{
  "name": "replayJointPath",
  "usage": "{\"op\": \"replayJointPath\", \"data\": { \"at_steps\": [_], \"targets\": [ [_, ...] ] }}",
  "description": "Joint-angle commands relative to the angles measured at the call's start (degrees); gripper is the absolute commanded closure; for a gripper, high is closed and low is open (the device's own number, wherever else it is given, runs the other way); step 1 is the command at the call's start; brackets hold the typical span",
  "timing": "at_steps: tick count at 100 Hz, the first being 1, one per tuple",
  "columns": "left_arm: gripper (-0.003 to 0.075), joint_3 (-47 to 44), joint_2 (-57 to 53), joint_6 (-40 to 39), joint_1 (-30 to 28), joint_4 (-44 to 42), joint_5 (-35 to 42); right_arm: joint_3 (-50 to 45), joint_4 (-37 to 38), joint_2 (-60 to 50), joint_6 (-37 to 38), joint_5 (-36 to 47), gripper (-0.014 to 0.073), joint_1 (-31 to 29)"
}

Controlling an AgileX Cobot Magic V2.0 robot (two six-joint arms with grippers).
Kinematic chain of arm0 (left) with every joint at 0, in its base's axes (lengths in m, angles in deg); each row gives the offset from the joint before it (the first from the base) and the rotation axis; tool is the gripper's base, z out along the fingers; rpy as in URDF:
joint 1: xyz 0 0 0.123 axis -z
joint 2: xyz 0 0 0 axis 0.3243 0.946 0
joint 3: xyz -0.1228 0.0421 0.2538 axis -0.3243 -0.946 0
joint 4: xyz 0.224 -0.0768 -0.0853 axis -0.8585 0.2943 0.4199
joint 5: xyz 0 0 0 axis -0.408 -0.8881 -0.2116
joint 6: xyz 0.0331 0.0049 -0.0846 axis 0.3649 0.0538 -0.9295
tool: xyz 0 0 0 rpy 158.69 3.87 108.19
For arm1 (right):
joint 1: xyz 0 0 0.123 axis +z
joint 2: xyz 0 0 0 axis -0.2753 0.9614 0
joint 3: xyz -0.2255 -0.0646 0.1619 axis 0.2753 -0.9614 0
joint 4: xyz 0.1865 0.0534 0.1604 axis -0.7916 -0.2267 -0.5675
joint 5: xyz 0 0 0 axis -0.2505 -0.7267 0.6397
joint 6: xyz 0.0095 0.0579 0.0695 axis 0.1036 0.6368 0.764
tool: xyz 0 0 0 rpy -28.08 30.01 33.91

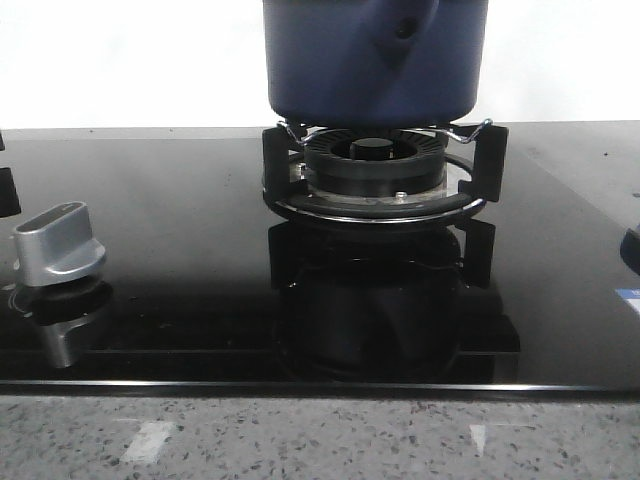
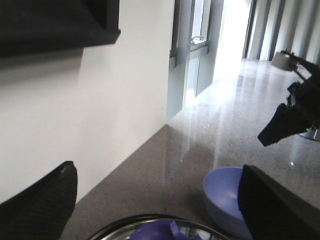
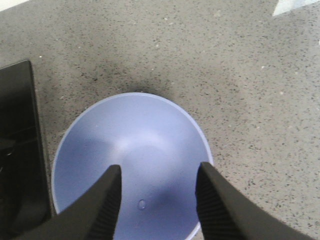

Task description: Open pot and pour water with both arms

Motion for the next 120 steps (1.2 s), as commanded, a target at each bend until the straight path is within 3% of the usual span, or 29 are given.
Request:
{"op": "replayJointPath", "data": {
  "at_steps": [1,17,26,38,51,54,76,89,103,120],
  "targets": [
    [0.0145,2.22,-4.66,-0.03,-1.96,4.28,-1.91,1.88,-2.46,-1.88,-1.10,2.22,0.0283,-0.22],
    [0.0189,2.22,-7.53,-0.61,-5.70,4.18,-2.61,1.88,-10.42,-1.88,-5.75,2.11,0.0284,-0.22],
    [0.0263,2.22,-8.76,-3.01,-7.95,4.18,-3.54,1.88,-17.30,-1.98,-9.24,1.61,0.0310,-0.22],
    [0.0424,2.22,-10.28,-6.32,-11.10,3.79,-5.62,1.88,-26.04,-2.48,-14.49,0.91,0.0433,-0.12],
    [0.0678,2.22,-12.00,-6.45,-14.80,2.18,-10.38,1.88,-34.04,-3.94,-20.98,0.66,0.0657,-0.12],
    [0.0734,2.22,-12.41,-6.57,-15.57,1.53,-11.37,1.88,-36.31,-4.32,-21.91,0.93,0.0664,-0.12],
    [0.0741,1.98,-17.08,-13.38,-20.61,-4.93,-10.15,-3.37,-54.36,-10.07,-32.58,10.46,0.0639,0.17],
    [0.0741,-2.53,-23.79,-13.90,-21.42,-7.30,2.99,-9.26,-63.88,-15.67,-43.02,20.23,0.0639,3.34],
    [0.0741,-12.52,-33.38,-13.09,-21.42,-7.58,21.41,-15.41,-67.71,-21.37,-51.72,29.43,0.0639,8.44],
    [0.0741,-26.97,-43.60,-8.65,-20.89,-8.50,30.09,-22.00,-67.57,-26.97,-61.24,29.16,0.0639,10.77]
  ]
}}
